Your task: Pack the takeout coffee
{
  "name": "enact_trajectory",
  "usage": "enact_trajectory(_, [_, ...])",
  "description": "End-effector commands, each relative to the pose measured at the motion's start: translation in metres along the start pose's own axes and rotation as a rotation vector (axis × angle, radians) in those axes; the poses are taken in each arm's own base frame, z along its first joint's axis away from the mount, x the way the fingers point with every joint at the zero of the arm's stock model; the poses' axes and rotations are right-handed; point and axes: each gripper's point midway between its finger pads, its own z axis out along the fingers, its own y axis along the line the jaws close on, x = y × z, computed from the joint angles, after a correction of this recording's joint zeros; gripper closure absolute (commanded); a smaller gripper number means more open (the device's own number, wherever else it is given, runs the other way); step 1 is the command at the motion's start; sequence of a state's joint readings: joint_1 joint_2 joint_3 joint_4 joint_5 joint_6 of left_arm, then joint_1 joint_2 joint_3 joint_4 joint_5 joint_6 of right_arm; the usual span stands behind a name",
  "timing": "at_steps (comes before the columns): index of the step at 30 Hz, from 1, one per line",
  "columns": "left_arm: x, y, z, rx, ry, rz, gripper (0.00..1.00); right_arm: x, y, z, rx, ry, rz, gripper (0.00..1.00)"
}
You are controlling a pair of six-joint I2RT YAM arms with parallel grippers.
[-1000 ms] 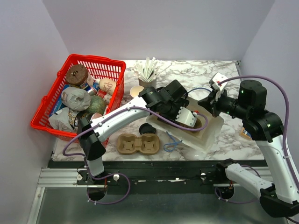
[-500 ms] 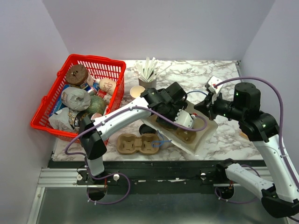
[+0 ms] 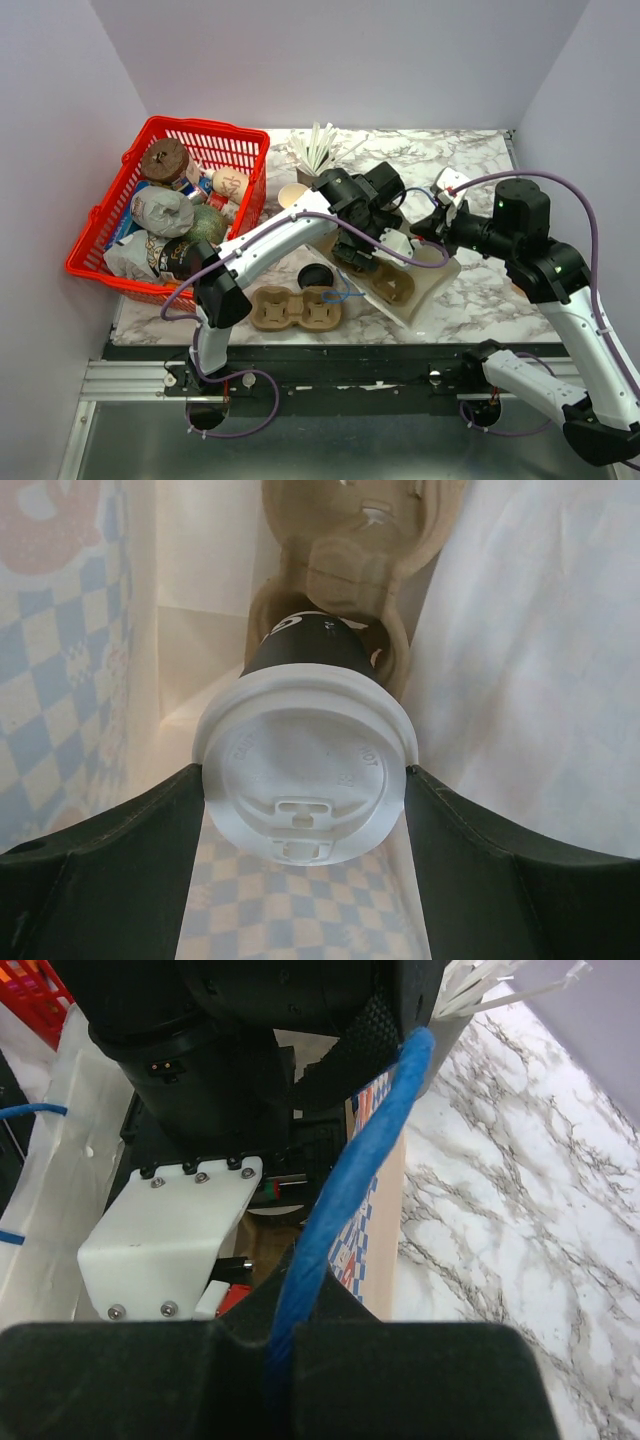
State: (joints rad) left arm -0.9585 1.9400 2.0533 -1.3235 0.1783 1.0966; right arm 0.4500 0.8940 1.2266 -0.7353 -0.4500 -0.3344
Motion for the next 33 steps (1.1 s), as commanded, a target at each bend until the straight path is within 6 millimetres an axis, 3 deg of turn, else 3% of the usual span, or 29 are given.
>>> enact_trajectory(1, [-0.002, -0.005, 0.008, 0.03, -0.018, 0.004, 1.0, -0.012, 0.011, -0.001, -0.048, -0.065, -0.035, 1.0])
enact_trajectory(8, [0.0, -0.014, 0.019, 0.068, -0.021, -0.016, 1.0, -0.02, 0.007, -0.002, -0.02, -0.106, -0.047, 1.0])
enact_trajectory(12, [0.002, -0.012, 0.03, 0.045, -0.024, -0.048, 1.0, -0.018, 0.013, -0.001, -0.049, -0.112, -0.037, 1.0])
enact_trajectory(18, [0.011, -0.027, 0.05, 0.097, -0.01, -0.078, 1.0, -0.017, 0.02, 0.0, -0.085, -0.115, -0.034, 1.0])
enact_trajectory(27, [0.003, -0.047, 0.07, 0.219, -0.073, -0.095, 1.0, -0.014, 0.015, 0.003, -0.065, -0.113, -0.041, 0.99])
enact_trajectory(31, [0.012, -0.064, 0.084, 0.297, -0.043, -0.103, 1.0, -0.015, 0.003, 0.003, 0.004, -0.121, -0.041, 1.0])
enact_trajectory(33, [0.012, -0.063, 0.082, 0.294, -0.039, -0.116, 1.0, -0.016, 0.002, 0.004, 0.007, -0.123, -0.048, 1.0])
